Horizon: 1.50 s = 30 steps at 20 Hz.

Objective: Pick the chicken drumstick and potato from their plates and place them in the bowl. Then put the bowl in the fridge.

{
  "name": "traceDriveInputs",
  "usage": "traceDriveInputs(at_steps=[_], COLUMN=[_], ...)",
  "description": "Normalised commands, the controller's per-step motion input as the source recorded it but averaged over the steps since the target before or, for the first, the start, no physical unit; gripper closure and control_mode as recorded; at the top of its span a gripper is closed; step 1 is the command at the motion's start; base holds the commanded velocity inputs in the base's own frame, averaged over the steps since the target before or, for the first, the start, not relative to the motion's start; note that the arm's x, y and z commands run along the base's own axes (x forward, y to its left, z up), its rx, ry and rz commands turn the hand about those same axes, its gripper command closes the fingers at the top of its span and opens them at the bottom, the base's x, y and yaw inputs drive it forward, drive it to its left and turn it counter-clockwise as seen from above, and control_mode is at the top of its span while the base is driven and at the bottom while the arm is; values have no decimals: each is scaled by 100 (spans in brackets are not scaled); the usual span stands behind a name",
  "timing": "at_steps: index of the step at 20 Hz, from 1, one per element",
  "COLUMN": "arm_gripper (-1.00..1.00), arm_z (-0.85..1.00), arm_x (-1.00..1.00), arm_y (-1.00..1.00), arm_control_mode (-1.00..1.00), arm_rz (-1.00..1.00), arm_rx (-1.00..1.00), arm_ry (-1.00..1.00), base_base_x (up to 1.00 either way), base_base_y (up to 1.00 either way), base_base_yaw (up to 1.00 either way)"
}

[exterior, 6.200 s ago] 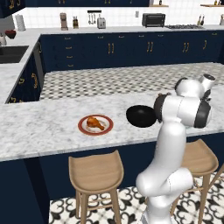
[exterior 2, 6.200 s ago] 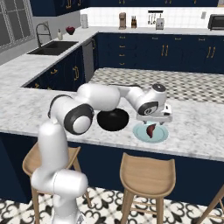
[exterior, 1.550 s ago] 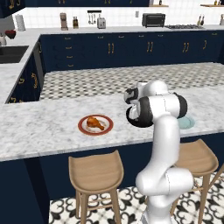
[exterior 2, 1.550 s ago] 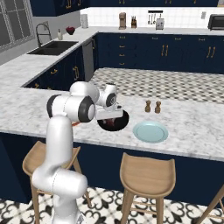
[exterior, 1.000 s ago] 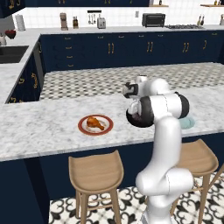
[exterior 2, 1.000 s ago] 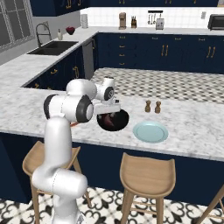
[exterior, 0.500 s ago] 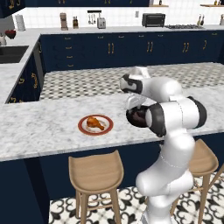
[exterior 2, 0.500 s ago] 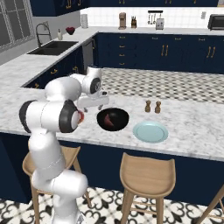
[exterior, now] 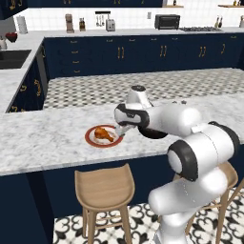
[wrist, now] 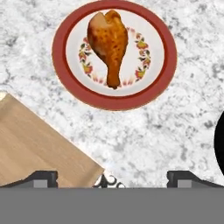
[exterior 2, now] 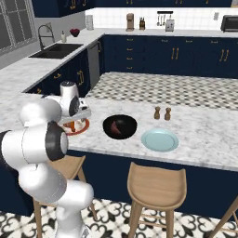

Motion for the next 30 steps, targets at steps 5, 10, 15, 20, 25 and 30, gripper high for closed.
traceDriveInputs(at_steps=[5, 10, 15, 20, 25, 30], arm_gripper=[-100, -100, -100, -100, -100, -100], arm_z=[0, -4, -26, -36, -43, -39], arm_x=[86, 79, 11, 0, 0, 0], arm_y=[81, 21, 2, 4, 0, 0], arm_control_mode=[-100, -100, -100, -100, -100, -100], arm_rz=[-10, -8, -6, -7, -7, -6], arm_rx=[0, 2, 0, 1, 3, 5], arm_ry=[-1, 0, 0, 0, 0, 0], base_base_x=[0, 0, 0, 0, 0, 0], base_base_y=[0, 0, 0, 0, 0, 0], base_base_yaw=[0, 0, 0, 0, 0, 0])
